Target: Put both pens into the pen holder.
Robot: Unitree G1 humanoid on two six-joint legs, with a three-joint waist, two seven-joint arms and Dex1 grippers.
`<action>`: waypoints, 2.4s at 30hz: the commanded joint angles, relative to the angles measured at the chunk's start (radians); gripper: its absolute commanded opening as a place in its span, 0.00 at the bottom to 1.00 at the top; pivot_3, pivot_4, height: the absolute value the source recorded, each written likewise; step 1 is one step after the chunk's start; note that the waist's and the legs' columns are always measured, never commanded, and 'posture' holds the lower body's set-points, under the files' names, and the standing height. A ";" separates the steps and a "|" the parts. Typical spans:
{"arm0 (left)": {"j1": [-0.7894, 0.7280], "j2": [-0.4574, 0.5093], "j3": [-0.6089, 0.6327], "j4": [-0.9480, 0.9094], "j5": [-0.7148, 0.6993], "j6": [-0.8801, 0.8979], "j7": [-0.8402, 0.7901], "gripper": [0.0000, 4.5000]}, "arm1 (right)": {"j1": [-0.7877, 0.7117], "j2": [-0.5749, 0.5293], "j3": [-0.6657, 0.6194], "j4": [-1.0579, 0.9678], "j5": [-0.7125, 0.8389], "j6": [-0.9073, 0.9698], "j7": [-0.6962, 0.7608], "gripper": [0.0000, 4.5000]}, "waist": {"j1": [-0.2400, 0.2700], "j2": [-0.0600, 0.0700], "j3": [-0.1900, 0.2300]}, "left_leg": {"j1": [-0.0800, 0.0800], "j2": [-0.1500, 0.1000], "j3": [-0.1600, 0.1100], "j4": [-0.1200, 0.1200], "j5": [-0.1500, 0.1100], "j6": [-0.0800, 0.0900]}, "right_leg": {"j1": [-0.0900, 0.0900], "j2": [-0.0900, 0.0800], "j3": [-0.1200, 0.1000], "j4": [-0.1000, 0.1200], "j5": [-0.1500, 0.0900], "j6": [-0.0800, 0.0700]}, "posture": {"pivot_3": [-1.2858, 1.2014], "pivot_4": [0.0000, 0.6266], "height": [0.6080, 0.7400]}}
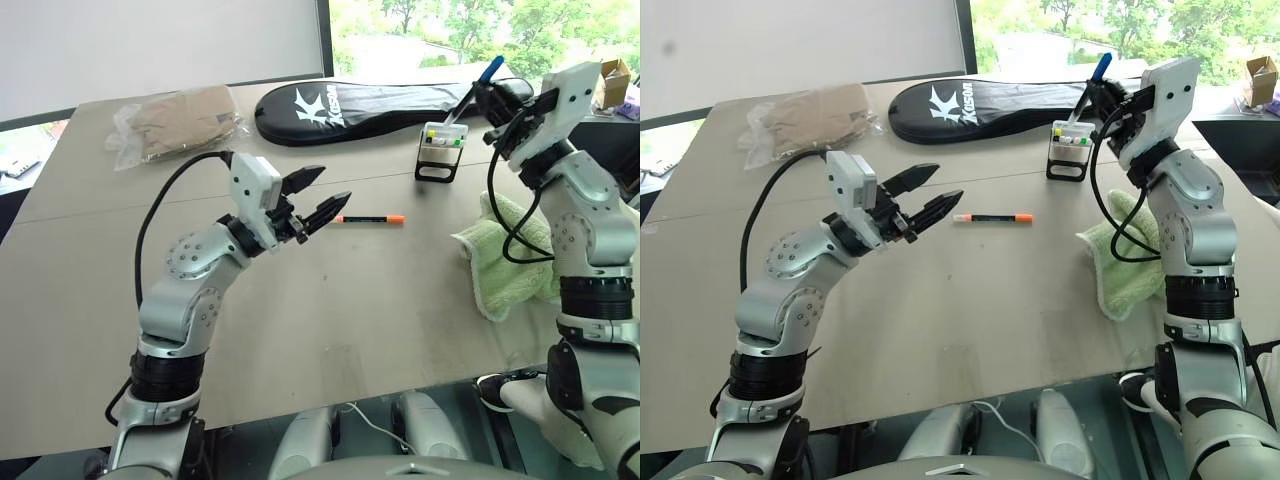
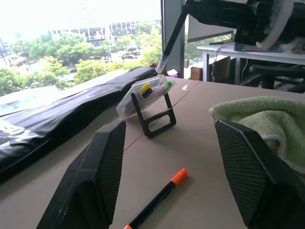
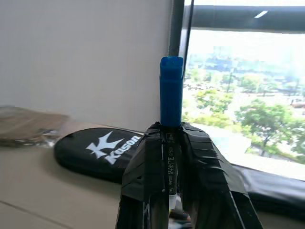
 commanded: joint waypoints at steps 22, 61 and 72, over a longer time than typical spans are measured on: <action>0.038 -0.016 -0.010 -0.121 0.015 0.012 0.073 0.69 | -0.136 0.103 0.030 0.591 -0.225 -0.565 0.018 0.35 | -0.005 0.000 0.000 | 0.001 0.001 0.002 0.000 0.000 0.000 | 0.000 0.001 0.001 0.000 0.000 0.000 | 0.52 0.24 1.00; -0.836 -0.090 -0.276 1.439 0.482 -0.372 -0.721 0.01 | 0.663 -0.108 -0.097 -0.768 0.500 0.608 0.029 1.00 | 0.020 -0.007 0.004 | -0.004 -0.004 -0.007 0.004 -0.001 0.002 | 0.001 -0.002 -0.008 0.002 -0.002 0.003 | 0.52 0.24 1.00; -0.337 0.030 -0.213 0.383 0.306 0.045 -0.616 0.01 | 0.414 0.077 -0.110 -0.512 0.747 0.807 -0.198 1.00 | 0.011 -0.006 0.003 | -0.004 -0.004 -0.008 0.003 -0.001 0.002 | 0.001 -0.004 -0.003 0.001 -0.002 0.002 | 0.52 0.24 1.00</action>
